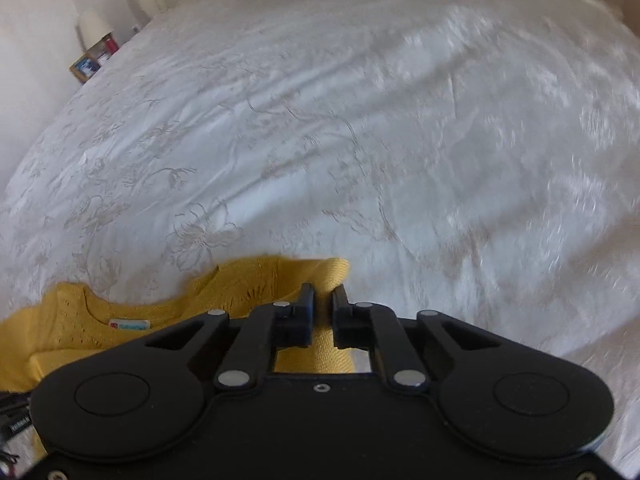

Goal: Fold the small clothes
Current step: 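Open the left gripper and move it to the other sleeve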

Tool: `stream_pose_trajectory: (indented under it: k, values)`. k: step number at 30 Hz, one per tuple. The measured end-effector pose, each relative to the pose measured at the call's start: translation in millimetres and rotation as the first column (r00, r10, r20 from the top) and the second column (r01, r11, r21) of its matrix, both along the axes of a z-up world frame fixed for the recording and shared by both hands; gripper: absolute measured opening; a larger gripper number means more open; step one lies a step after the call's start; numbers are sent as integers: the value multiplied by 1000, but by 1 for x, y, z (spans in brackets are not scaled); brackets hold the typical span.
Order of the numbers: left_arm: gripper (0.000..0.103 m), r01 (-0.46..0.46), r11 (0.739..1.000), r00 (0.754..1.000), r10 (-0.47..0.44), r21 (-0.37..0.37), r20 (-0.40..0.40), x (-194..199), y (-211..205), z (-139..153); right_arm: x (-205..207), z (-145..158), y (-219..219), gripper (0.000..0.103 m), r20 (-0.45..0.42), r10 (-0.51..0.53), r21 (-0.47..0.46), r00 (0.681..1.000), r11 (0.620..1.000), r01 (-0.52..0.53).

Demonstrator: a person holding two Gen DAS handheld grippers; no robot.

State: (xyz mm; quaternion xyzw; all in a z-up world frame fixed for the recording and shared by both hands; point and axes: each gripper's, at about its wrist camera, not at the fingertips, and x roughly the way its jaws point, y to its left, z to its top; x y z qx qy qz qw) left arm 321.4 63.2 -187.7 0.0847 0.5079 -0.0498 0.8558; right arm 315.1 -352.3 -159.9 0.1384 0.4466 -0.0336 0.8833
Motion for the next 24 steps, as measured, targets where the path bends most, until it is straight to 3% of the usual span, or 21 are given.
stream_pose_trajectory:
  k: [3,6,7,9,10,11,13,15,16,18,19,21,24]
  values:
    - [12,-8,1000,1000,8,3,4,-1,-1,0,10,-2,-2,11,-34,11,-81,999,997,-13]
    - [12,-9,1000,1000,9,10,-3,0,-2,1,16,-19,-18,15,-107,-73,-107,992,992,62]
    - [12,-10,1000,1000,10,9,-8,0,-2,1,14,-17,-23,23,-99,-94,-103,991,991,84]
    - [12,-15,1000,1000,15,2,-12,2,-1,1,3,-5,-27,25,-57,-111,-69,992,992,107]
    - [12,-18,1000,1000,18,-1,-11,2,-1,1,-3,0,-27,33,-52,-106,-46,993,994,104]
    - [12,-20,1000,1000,20,-4,-8,1,0,1,-9,4,-24,48,-50,-100,-28,994,995,99]
    - [13,-21,1000,1000,21,-7,-4,0,1,1,-24,9,-15,62,-58,-76,-13,995,997,75]
    - [19,-27,1000,1000,27,-10,-2,0,3,2,-40,10,-2,64,-77,-44,-2,996,999,44]
    - [29,-35,999,999,35,-11,-2,0,4,3,-48,10,6,69,-91,-33,-1,995,999,33]
    - [61,-53,998,999,54,-44,1,-1,10,7,-65,9,22,78,-120,-9,1,993,1000,9]
    - [87,-65,995,998,64,-81,-7,-2,15,9,-72,9,29,79,-124,2,4,992,1000,-2]
    - [92,-81,984,997,78,-159,-26,-7,23,14,-92,10,46,79,-133,33,4,991,999,-33]
    - [92,-84,988,996,84,-133,-7,-24,22,25,-115,11,67,82,-141,77,-5,987,997,-79]
